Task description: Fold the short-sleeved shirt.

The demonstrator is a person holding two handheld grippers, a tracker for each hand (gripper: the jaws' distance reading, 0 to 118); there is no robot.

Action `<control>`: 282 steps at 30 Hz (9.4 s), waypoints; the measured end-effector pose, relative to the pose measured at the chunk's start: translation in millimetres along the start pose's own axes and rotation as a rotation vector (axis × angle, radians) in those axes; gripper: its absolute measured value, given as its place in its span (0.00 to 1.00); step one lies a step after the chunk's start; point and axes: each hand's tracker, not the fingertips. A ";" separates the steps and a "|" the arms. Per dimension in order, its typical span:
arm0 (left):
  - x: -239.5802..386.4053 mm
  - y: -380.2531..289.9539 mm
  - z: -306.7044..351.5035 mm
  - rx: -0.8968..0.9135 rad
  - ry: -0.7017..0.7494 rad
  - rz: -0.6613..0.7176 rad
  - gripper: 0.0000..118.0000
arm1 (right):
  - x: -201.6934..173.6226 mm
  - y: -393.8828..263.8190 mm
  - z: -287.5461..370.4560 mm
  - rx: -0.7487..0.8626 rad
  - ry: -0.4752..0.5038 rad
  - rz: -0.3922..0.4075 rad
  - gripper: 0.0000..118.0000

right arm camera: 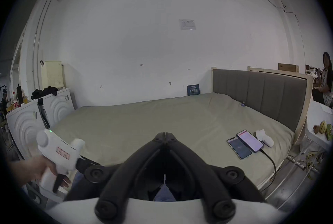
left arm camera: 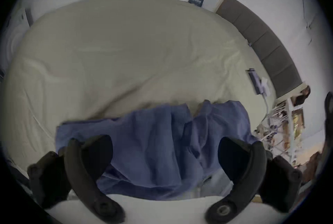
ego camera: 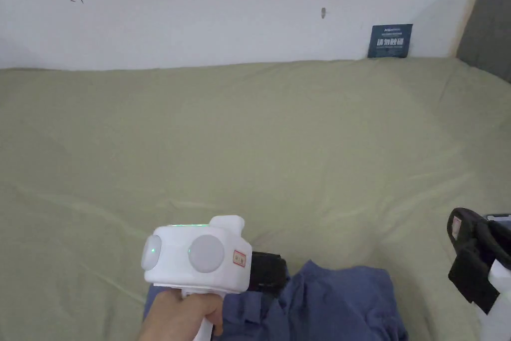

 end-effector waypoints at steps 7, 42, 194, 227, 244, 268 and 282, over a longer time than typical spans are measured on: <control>-56.2 -10.3 60.3 0.110 -0.114 0.057 0.00 | -1.3 -7.0 -11.9 -0.026 0.017 -0.016 0.01; -209.7 -66.6 80.8 0.075 -0.365 0.304 0.87 | -61.6 -22.9 -33.0 -0.110 0.093 0.063 0.01; -553.1 5.0 203.8 0.049 -0.187 0.461 0.40 | -90.6 -129.4 -210.0 -0.862 0.920 -0.635 0.01; -43.8 -28.9 207.6 0.940 0.394 0.024 0.00 | -101.6 42.9 -88.2 0.044 0.206 0.159 0.01; 37.6 -39.3 209.4 1.057 0.467 -0.137 0.00 | -100.2 77.1 -42.3 0.204 0.128 0.172 0.01; 30.7 -22.1 207.0 1.023 0.515 -0.111 1.00 | -102.3 77.5 -52.2 0.198 0.095 0.181 0.94; 30.1 -24.9 219.1 1.018 0.458 -0.151 1.00 | -99.9 83.5 -51.8 0.199 0.085 0.184 0.94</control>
